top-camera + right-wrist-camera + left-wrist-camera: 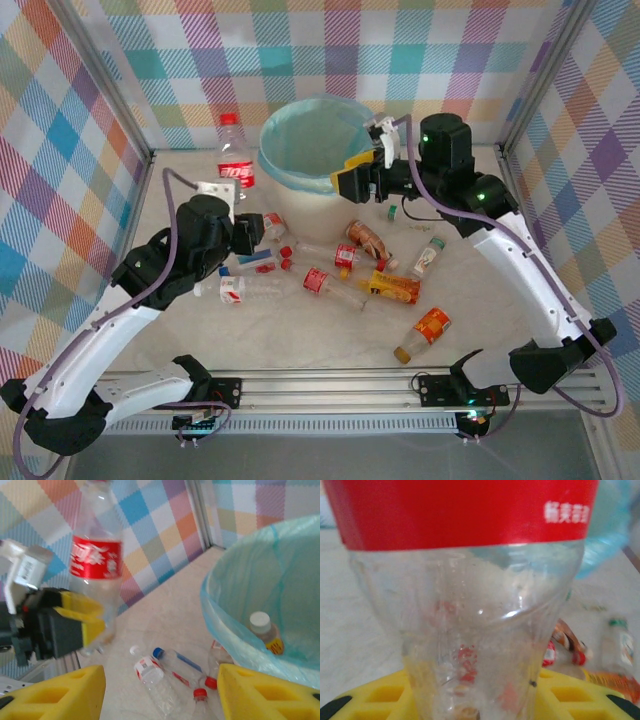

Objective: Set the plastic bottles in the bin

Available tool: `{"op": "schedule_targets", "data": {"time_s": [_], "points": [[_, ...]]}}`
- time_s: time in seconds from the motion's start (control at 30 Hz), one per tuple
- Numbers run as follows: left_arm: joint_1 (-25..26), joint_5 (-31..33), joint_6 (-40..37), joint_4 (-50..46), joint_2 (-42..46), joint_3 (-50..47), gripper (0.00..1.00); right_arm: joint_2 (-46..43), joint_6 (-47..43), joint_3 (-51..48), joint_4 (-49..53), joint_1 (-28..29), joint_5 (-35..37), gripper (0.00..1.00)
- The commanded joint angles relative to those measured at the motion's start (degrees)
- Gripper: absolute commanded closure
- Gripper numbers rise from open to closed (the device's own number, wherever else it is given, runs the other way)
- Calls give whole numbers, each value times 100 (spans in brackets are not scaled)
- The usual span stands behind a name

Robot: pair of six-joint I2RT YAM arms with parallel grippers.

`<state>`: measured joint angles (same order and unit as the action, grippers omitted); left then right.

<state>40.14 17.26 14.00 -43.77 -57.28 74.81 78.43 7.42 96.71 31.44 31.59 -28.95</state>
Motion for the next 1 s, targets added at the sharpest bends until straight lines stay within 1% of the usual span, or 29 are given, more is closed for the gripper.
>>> {"op": "schedule_targets", "data": {"time_s": [0.0, 0.1, 0.27, 0.3, 0.37, 0.57, 0.73, 0.8, 0.9, 0.97], "points": [[60, -1466, -1471, 404, 53, 146, 57, -144, 209, 114, -516, 31, -642, 39], [64, -2320, -1783, 407, -12, 85, 57, -126, 307, 128, -746, 31, -848, 39], [81, -3184, -1909, 650, -24, -186, 59, -12, 508, 387, -657, 31, -784, 39], [90, -3332, -1961, 707, -16, -253, 62, 41, 546, 450, -602, 31, -835, 39], [103, -3552, -2043, 755, -17, -329, 63, 114, 642, 537, -559, 31, -955, 39], [114, -3839, -2147, 696, -57, -344, 64, 168, 870, 542, -711, 31, -1366, 40], [143, -4089, -2165, 693, -42, -392, 63, 199, 936, 542, -618, 33, -1297, 42], [148, -4155, -2190, 614, -71, -380, 63, 203, 959, 551, -604, 31, -1344, 45], [157, -4187, -2213, 538, -105, -366, 63, 207, 949, 560, -584, 31, -1379, 53], [168, -4180, -2201, 544, -104, -362, 63, 208, 949, 570, -562, 35, -1388, 56]]}}
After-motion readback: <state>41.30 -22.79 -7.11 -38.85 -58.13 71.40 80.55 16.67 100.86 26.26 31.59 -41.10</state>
